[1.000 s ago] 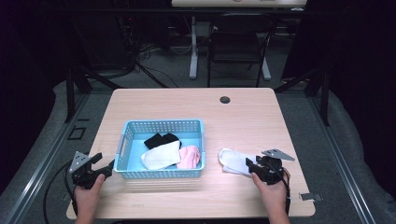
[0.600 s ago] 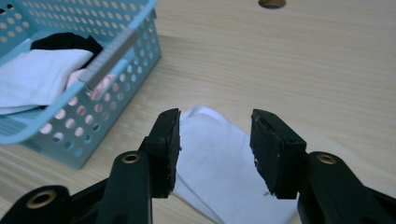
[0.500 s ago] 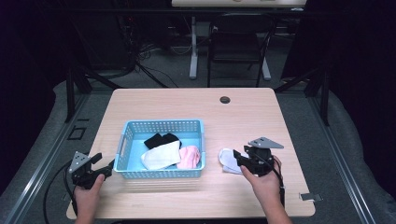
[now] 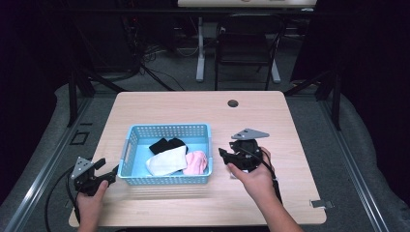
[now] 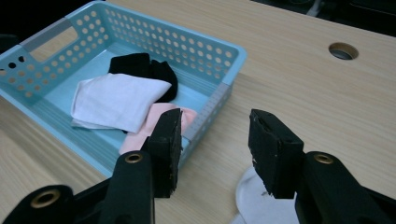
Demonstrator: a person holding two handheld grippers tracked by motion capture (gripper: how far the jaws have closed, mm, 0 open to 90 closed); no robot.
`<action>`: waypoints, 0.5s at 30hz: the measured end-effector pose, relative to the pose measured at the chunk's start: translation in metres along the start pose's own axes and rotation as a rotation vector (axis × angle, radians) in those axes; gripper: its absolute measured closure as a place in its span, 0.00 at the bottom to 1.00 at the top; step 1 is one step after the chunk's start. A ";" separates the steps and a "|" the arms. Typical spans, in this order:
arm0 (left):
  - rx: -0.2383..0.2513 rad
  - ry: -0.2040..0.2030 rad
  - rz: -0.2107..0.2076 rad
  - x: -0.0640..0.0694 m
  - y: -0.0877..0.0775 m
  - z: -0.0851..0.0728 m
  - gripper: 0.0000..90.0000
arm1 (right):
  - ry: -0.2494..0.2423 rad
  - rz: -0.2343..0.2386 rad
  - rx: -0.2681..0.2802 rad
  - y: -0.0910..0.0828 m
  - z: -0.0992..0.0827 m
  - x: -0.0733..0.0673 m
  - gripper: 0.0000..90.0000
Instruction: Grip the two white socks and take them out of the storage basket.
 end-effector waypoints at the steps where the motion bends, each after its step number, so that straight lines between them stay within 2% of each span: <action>1: 0.000 0.000 0.000 0.000 0.000 0.000 0.27 | -0.012 0.008 -0.001 0.001 0.003 -0.004 0.60; 6: 0.002 0.000 -0.001 0.000 0.000 0.000 0.27 | -0.029 0.061 -0.025 0.015 0.016 -0.027 0.61; 9: 0.003 -0.002 -0.001 0.000 0.000 0.000 0.27 | -0.045 0.068 -0.044 0.023 0.018 -0.035 0.63; 10: 0.001 -0.001 -0.001 0.000 0.000 0.000 0.27 | -0.049 0.080 -0.063 0.031 0.021 -0.043 0.65; 15: 0.003 -0.002 0.000 -0.001 0.000 0.000 0.27 | -0.045 0.108 -0.124 0.057 0.023 -0.060 0.68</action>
Point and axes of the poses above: each handheld gripper's, and its own axes: y roughly forward along the jaws, z roughly out of its top, x roughly to its right, the point moved 10 cm from there along y, roughly forward along the jaws, and after that the axes turned 6 degrees about -z, right-handed, at the moved point
